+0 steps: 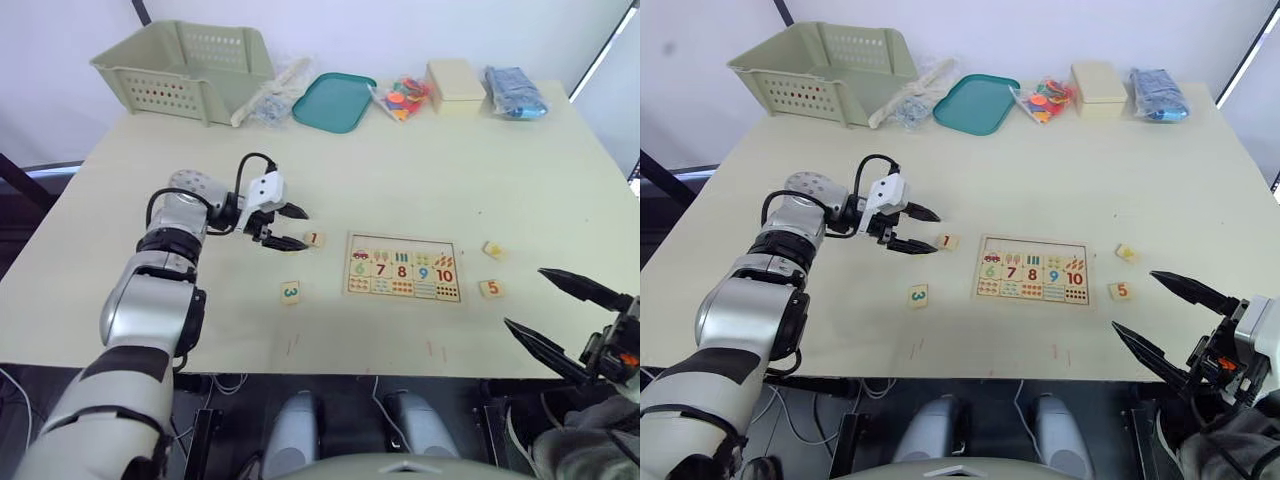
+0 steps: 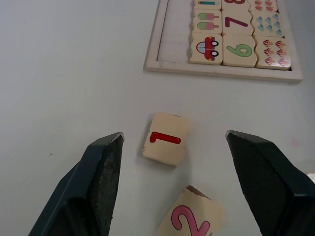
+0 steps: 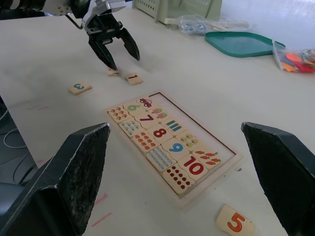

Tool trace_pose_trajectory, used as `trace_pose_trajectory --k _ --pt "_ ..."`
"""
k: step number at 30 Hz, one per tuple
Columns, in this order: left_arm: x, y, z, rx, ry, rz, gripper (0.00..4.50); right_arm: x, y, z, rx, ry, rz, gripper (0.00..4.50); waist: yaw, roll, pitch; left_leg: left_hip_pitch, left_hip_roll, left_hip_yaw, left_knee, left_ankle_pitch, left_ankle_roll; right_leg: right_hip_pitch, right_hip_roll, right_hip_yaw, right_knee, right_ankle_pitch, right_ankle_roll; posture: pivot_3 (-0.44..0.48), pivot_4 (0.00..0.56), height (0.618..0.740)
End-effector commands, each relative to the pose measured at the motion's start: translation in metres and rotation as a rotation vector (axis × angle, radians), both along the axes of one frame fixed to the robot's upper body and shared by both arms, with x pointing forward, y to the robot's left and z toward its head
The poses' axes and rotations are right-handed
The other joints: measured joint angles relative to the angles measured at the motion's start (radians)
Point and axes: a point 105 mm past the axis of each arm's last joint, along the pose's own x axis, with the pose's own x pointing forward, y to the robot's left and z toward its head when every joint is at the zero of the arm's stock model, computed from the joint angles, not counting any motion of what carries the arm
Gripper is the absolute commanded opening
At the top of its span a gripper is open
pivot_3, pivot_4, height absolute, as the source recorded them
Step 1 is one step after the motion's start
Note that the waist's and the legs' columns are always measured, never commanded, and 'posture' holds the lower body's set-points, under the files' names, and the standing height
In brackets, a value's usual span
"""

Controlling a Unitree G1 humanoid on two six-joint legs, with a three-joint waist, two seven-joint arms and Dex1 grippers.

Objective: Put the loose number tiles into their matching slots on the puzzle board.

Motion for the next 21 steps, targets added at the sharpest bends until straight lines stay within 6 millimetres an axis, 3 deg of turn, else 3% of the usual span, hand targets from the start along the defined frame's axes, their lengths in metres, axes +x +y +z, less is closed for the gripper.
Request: trace_pose_trajectory --k 1,3,6,7,21 --pt "0.005 -0.002 0.007 0.027 -0.049 -0.002 3.51 -0.003 0.001 0.009 -0.025 -0.057 -0.021 4.5 -0.001 0.0 0.0 0.0 0.0 0.0 0.0 0.0 0.0 0.0 0.0 0.0 0.0 0.0 0.0 0.0 0.15 0.74" --pt "0.005 -0.003 0.005 0.036 -0.038 -0.001 3.51 -0.004 0.002 0.008 -0.023 -0.056 -0.024 4.5 -0.001 0.0 0.0 0.0 0.0 0.0 0.0 0.0 0.0 0.0 0.0 0.0 0.0 0.0 0.0 0.0 0.15 0.74" --pt "0.006 -0.003 0.002 0.06 -0.039 0.0 2.9 -0.005 0.004 0.007 -0.02 -0.055 -0.029 4.5 0.0 0.0 0.0 0.0 0.0 0.0 0.0 0.0 0.0 0.0 0.0 0.0 0.0 0.0 0.0 0.0 0.15 0.74" --pt "0.006 -0.004 0.001 0.067 -0.041 0.0 2.42 -0.005 0.004 0.007 -0.019 -0.055 -0.031 4.5 0.0 0.0 0.0 0.0 0.0 0.0 0.0 0.0 0.0 0.0 0.0 0.0 0.0 0.0 0.0 0.0 0.15 0.74" --pt "0.011 -0.007 -0.003 0.086 -0.07 0.028 2.42 -0.007 0.008 0.006 -0.007 -0.062 -0.044 4.5 0.0 0.0 0.0 0.0 0.0 0.0 0.0 0.0 0.0 0.0 0.0 0.0 0.0 0.0 0.0 0.0 0.15 0.74"
